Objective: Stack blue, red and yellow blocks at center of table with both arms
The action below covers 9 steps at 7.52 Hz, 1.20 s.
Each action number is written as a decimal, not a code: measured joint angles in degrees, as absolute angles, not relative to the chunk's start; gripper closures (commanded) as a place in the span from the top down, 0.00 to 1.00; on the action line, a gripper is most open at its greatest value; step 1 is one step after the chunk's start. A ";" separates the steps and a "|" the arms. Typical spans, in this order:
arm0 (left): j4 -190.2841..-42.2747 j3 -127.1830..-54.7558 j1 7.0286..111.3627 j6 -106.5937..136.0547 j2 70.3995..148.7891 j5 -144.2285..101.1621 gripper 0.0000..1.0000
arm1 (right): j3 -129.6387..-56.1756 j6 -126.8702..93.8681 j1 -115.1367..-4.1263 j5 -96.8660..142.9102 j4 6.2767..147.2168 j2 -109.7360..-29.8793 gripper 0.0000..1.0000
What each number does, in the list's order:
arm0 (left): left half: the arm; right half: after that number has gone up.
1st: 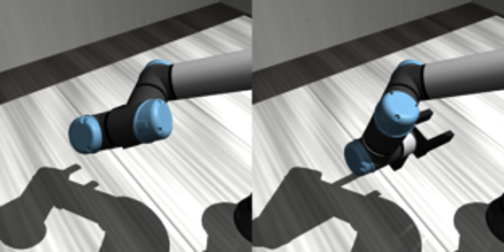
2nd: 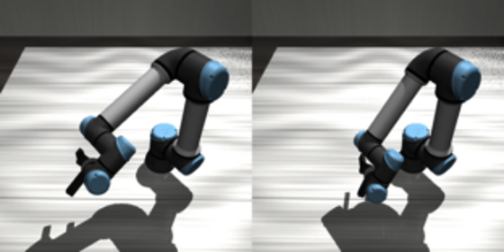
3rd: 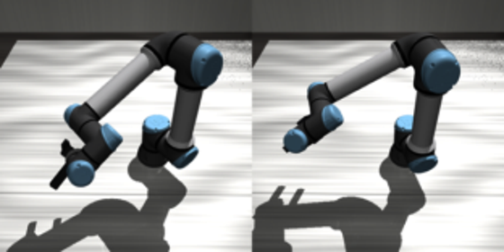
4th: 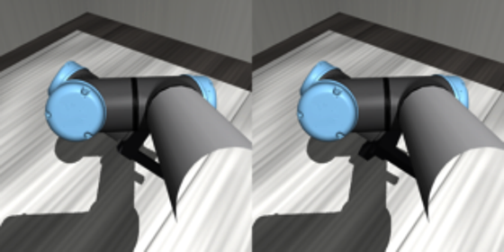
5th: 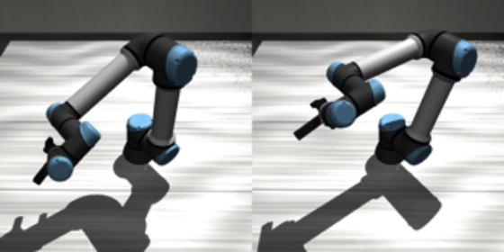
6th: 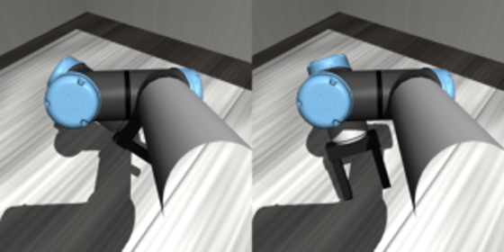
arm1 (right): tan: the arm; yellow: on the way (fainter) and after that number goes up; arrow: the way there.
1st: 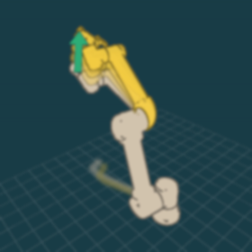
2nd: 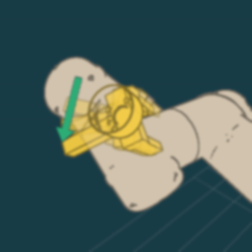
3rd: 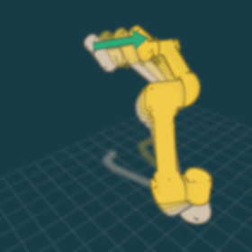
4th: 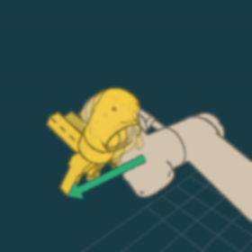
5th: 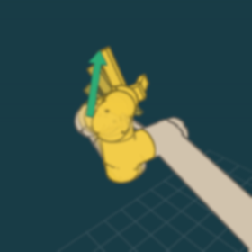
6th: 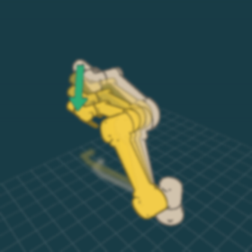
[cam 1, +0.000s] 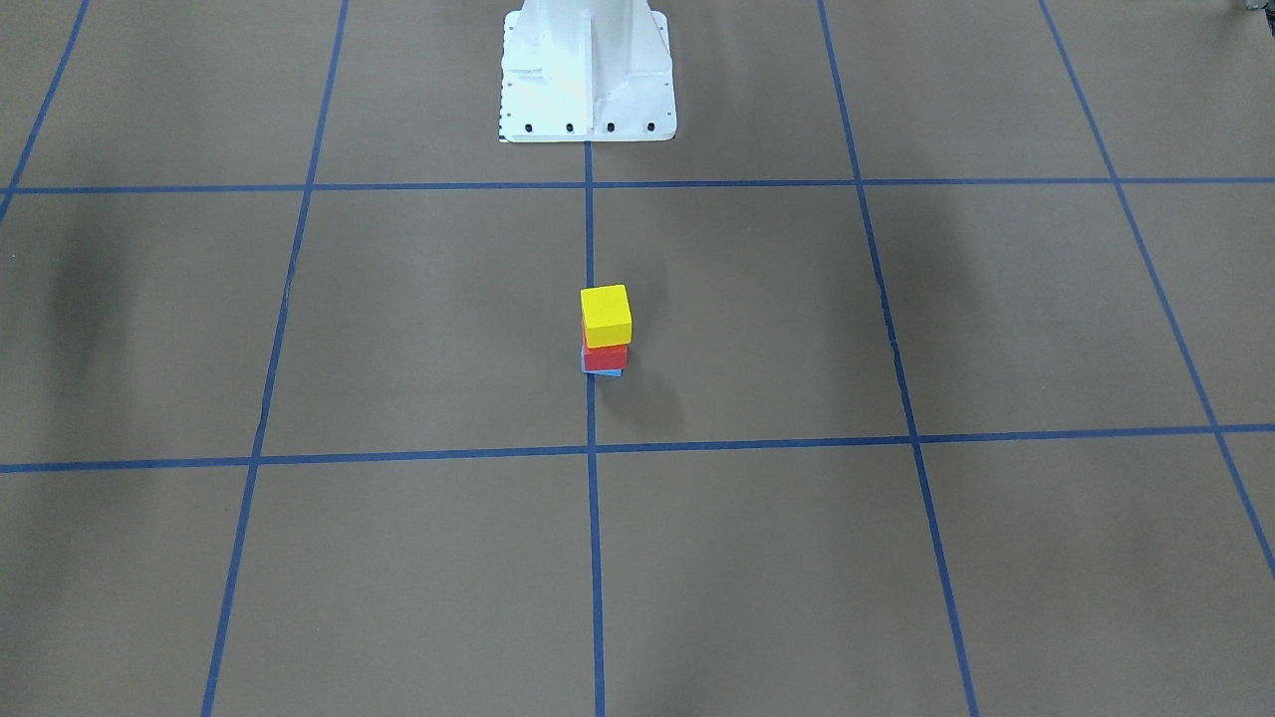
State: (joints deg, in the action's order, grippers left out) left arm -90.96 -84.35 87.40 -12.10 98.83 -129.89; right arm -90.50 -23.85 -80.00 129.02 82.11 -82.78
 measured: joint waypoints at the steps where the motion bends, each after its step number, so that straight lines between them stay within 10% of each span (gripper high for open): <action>1: -95.10 -81.08 87.95 -12.12 98.47 -130.01 1.00 | -89.19 -21.37 -82.55 131.94 82.02 -83.86 0.99; 9: -98.09 -89.24 88.29 -1.38 93.53 -130.17 0.99 | -88.11 -17.26 -88.82 136.45 84.40 -89.30 0.99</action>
State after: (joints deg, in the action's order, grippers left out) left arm -98.09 -89.24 88.29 -1.38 93.53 -130.17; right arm -88.11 -17.26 -88.82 136.45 84.40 -89.30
